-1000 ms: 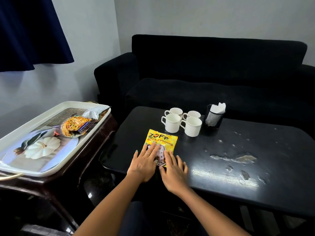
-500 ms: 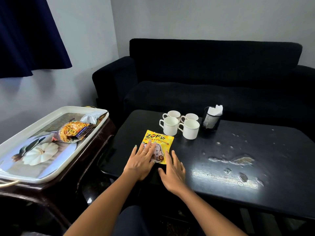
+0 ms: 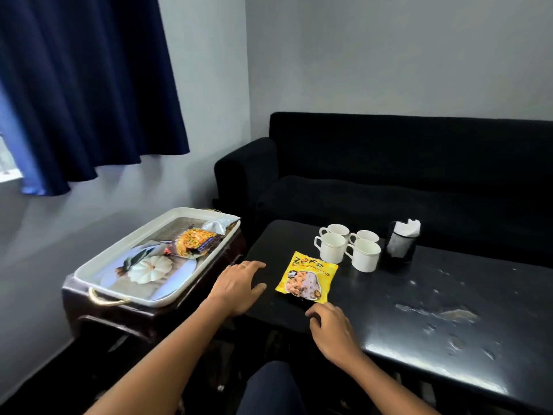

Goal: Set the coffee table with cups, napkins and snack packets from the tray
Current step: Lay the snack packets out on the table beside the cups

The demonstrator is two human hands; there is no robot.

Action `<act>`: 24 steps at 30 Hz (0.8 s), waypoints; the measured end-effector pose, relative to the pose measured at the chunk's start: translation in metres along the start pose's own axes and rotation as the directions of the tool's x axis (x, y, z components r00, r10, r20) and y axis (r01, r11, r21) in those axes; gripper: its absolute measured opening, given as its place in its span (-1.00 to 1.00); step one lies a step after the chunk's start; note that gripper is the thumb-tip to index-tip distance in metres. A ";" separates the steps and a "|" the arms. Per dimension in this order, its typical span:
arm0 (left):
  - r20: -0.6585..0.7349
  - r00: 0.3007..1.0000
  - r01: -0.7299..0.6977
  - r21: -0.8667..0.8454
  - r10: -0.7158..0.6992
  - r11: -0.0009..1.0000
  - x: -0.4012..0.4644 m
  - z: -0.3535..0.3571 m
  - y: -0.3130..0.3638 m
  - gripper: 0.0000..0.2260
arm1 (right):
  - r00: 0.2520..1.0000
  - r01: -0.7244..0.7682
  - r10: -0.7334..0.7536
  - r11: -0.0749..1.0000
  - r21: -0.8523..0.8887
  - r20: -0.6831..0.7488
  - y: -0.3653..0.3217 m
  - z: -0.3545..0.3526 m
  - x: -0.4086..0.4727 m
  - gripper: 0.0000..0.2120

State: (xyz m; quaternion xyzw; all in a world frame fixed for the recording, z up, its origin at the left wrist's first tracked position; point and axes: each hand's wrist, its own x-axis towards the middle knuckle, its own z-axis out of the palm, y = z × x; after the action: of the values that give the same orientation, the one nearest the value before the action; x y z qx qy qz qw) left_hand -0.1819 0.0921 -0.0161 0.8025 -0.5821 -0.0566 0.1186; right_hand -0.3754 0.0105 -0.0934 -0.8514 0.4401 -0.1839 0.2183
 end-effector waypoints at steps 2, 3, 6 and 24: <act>-0.056 0.994 0.093 -0.072 -0.098 0.993 -0.008 -0.008 -0.013 -0.54 | 0.997 0.068 -0.069 0.997 0.027 0.019 -0.020 0.000 0.003 -0.76; -0.085 0.983 0.149 -0.122 -0.160 0.981 -0.010 -0.012 -0.019 -0.54 | 0.994 0.102 -0.103 0.994 0.035 0.031 -0.030 0.001 0.005 -0.76; -0.143 0.938 0.273 -0.262 -0.317 0.926 -0.008 -0.021 -0.029 -0.56 | 0.979 0.193 -0.197 0.978 0.073 0.048 -0.063 0.002 0.014 -0.77; 0.081 0.784 0.619 -0.013 -0.616 0.785 -0.007 -0.012 -0.060 -0.38 | 0.940 0.292 -0.255 0.945 -0.150 0.225 -0.219 0.047 0.161 -0.37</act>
State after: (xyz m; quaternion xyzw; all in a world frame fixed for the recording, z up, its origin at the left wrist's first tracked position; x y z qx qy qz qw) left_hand -0.1267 0.1177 -0.0206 0.9436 -0.2904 -0.1326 0.0879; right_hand -0.1173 -0.0002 0.0032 -0.9349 0.3075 -0.0840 0.1562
